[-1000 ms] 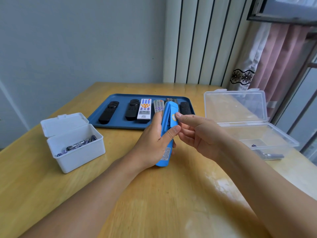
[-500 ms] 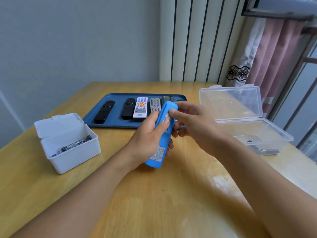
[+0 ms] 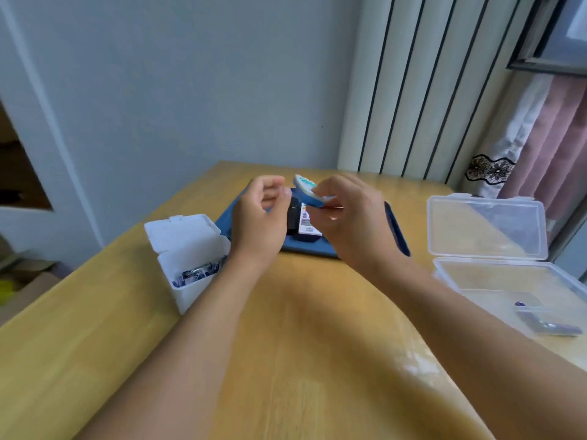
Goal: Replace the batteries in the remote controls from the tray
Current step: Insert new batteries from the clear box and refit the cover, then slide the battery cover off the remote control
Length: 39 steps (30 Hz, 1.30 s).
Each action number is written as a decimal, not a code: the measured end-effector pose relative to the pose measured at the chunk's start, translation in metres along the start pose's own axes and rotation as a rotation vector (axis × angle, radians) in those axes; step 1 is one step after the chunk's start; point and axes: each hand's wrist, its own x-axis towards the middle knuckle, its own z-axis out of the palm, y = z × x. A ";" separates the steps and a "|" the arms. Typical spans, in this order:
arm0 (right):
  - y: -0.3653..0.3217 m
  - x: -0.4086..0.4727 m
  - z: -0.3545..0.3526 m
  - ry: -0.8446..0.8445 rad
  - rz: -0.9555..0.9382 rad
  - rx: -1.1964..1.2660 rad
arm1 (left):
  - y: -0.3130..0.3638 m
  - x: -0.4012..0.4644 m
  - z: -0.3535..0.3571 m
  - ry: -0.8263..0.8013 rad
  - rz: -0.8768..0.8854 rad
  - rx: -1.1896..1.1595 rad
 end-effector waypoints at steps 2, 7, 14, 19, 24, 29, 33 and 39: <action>0.004 0.021 0.035 -0.114 -0.051 -0.085 | -0.005 0.010 -0.016 0.012 -0.023 0.066; 0.034 0.040 0.107 -0.431 0.037 -0.338 | -0.013 0.030 -0.063 0.039 -0.039 0.255; 0.043 0.042 0.125 -0.564 -0.046 -0.446 | -0.030 0.039 -0.091 -0.019 -0.090 0.438; 0.039 0.041 0.121 -0.548 0.026 -0.342 | -0.027 0.041 -0.109 0.104 -0.076 0.471; 0.021 0.067 0.128 -0.712 -0.103 -0.300 | -0.034 0.043 -0.119 0.155 -0.229 0.659; 0.005 0.077 0.146 -1.006 -0.278 -0.619 | -0.027 0.039 -0.124 0.435 -0.562 0.663; -0.001 0.076 0.154 -0.956 -0.425 -0.728 | -0.042 0.044 -0.129 0.465 -0.633 0.352; 0.011 0.071 0.147 -0.796 -0.582 -0.574 | -0.050 0.047 -0.129 0.563 -0.397 0.282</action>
